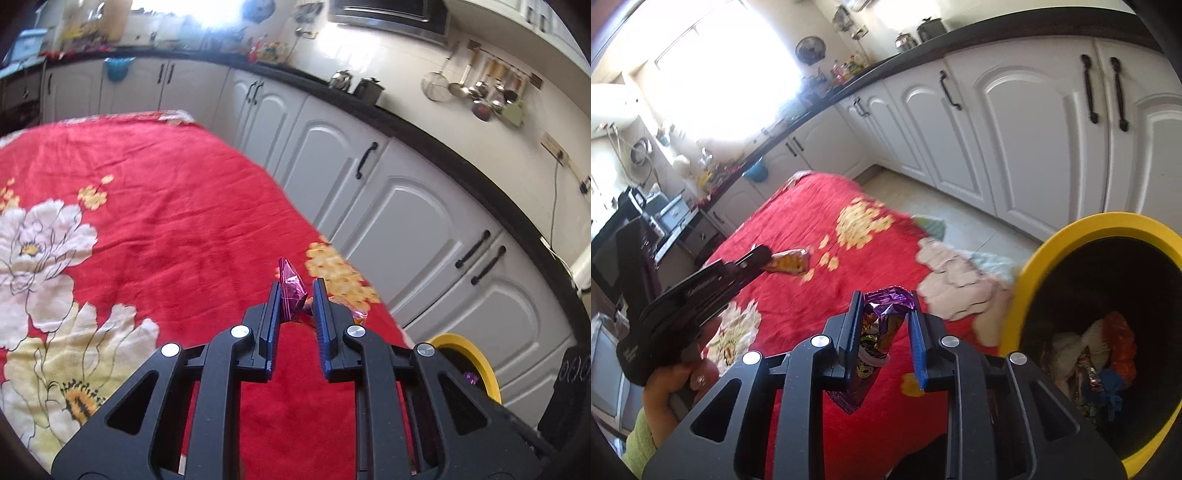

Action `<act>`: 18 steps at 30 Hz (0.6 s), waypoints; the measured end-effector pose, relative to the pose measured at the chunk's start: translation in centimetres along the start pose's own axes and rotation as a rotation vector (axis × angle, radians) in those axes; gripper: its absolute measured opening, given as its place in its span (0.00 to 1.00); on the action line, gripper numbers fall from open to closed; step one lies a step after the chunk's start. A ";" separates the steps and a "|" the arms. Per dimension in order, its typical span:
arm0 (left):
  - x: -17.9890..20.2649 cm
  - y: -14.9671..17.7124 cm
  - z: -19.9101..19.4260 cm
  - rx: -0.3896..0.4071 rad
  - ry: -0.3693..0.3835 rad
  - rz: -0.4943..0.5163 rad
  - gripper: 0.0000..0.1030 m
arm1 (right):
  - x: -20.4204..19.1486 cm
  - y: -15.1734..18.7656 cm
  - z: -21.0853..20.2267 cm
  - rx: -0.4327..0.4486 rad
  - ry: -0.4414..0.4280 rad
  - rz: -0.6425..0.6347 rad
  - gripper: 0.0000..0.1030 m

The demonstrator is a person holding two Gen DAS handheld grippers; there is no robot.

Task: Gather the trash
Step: 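Carry the pink and purple wrappers with both tools over the yellow bin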

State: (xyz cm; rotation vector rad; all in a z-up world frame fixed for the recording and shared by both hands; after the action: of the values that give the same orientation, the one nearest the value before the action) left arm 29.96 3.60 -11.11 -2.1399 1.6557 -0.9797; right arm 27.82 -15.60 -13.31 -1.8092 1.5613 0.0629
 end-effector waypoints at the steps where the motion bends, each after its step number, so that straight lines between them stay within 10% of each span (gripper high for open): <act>1: 0.4 0.1 -0.1 0.003 0.001 0.009 0.11 | 0.4 -0.1 -0.3 0.007 0.002 0.005 0.22; 18: 9.6 2.0 -1.2 0.016 0.060 0.197 0.11 | 7.6 0.5 -6.4 0.105 0.096 0.082 0.22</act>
State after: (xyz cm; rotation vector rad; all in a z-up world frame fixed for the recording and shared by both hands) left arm 28.84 -5.73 -7.99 -1.9098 1.8389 -1.0025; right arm 26.76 -25.44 -12.56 -1.6885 1.6740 -0.0679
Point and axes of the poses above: each gripper's, at about its wrist camera, not at the fingertips, and z roughly the way its jaws point, x to its right, y to its underside, the point moved 9 cm from there along z, roughly the way its jaws point, and after that the axes turned 14 degrees about -x, right-handed, at the moved point
